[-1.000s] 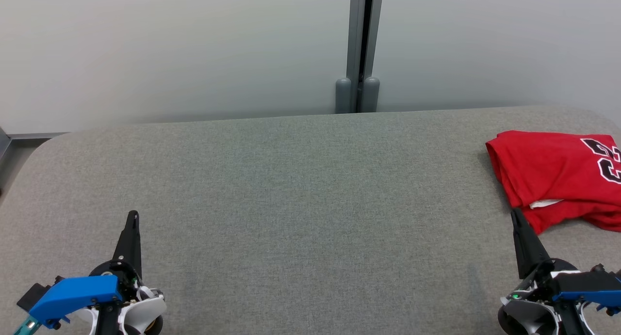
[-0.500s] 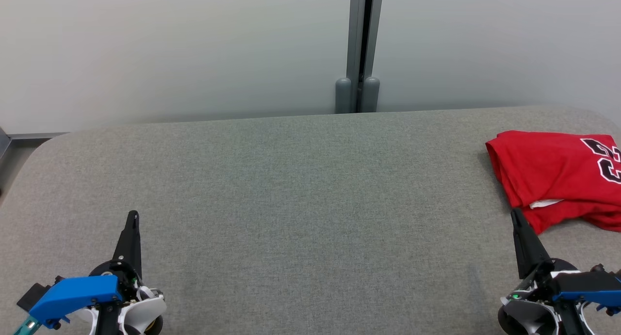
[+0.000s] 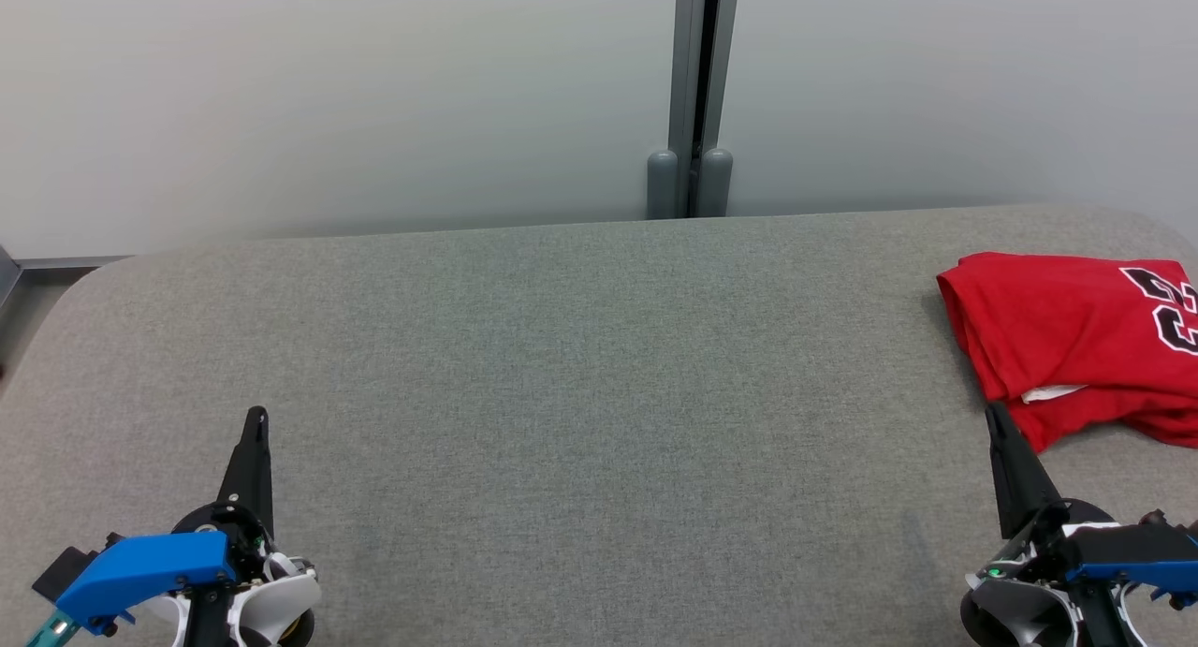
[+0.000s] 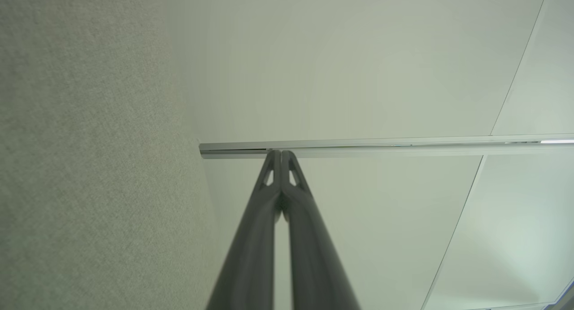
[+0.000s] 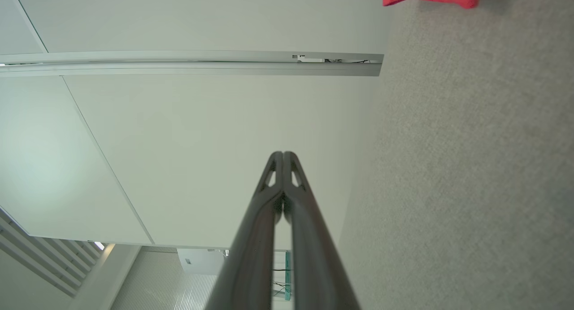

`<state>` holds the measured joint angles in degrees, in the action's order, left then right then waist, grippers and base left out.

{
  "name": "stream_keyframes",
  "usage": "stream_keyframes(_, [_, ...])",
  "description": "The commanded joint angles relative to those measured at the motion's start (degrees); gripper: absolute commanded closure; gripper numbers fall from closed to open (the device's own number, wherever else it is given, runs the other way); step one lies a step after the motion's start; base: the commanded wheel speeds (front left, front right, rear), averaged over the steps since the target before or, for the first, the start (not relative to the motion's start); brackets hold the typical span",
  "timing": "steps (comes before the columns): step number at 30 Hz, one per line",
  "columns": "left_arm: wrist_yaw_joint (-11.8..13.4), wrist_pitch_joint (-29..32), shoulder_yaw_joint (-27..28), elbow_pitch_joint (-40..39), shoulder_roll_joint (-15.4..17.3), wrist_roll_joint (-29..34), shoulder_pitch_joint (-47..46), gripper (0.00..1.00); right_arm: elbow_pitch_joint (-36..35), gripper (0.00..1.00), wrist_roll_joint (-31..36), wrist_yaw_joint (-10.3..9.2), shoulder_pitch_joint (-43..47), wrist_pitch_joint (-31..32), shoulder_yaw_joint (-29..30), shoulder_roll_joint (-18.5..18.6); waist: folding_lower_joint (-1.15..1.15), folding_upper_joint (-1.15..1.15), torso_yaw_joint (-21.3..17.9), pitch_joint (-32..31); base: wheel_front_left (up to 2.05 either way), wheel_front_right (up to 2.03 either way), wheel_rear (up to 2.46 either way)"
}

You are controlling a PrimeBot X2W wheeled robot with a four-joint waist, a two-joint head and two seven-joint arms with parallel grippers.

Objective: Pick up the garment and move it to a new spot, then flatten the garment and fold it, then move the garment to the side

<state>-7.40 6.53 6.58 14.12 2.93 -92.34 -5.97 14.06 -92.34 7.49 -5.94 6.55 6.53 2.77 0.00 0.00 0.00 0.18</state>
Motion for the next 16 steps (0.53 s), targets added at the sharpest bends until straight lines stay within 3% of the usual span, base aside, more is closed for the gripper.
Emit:
stream_keyframes(1, [-0.24,0.22,0.10,-0.23,-0.10,-0.14,-0.53,1.00,-0.17,1.00,-0.16,0.00,-0.48,0.16,0.10,0.19,0.00,0.00,0.00,0.00,0.00,0.00,0.00])
stream_keyframes(16, [-0.24,0.21,0.09,-0.23,-0.10,-0.14,-0.53,1.00,-0.17,1.00,-0.16,0.00,-0.48,0.16,0.10,0.19,0.00,0.00,0.00,0.00,0.00,0.00,0.00])
